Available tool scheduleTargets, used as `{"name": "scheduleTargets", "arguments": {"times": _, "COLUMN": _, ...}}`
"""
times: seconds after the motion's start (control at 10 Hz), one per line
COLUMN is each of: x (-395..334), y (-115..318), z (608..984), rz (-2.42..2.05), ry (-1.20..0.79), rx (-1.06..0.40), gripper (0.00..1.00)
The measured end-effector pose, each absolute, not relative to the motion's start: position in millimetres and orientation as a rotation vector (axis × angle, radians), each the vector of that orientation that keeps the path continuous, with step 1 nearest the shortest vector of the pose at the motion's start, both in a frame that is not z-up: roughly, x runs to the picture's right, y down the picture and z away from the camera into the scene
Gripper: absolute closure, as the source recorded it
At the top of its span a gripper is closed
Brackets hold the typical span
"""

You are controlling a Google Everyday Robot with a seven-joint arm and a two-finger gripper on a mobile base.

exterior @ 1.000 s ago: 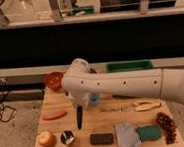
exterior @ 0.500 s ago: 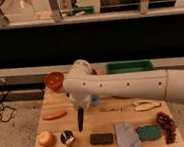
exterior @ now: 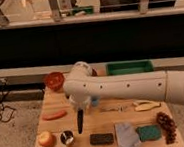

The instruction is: Wipe red bowl with brush

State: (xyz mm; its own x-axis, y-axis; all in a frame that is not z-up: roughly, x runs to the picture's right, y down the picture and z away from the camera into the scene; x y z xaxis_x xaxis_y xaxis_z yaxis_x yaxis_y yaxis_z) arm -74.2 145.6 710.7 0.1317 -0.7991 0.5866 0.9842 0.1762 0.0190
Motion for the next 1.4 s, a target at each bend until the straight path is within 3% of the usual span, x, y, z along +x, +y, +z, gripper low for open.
{"name": "scheduleTargets", "arguments": {"times": 1.4, "x": -70.0, "y": 145.8, "z": 708.9, "rz": -1.361, "ry": -0.520, "rx": -0.428, "gripper": 0.81}}
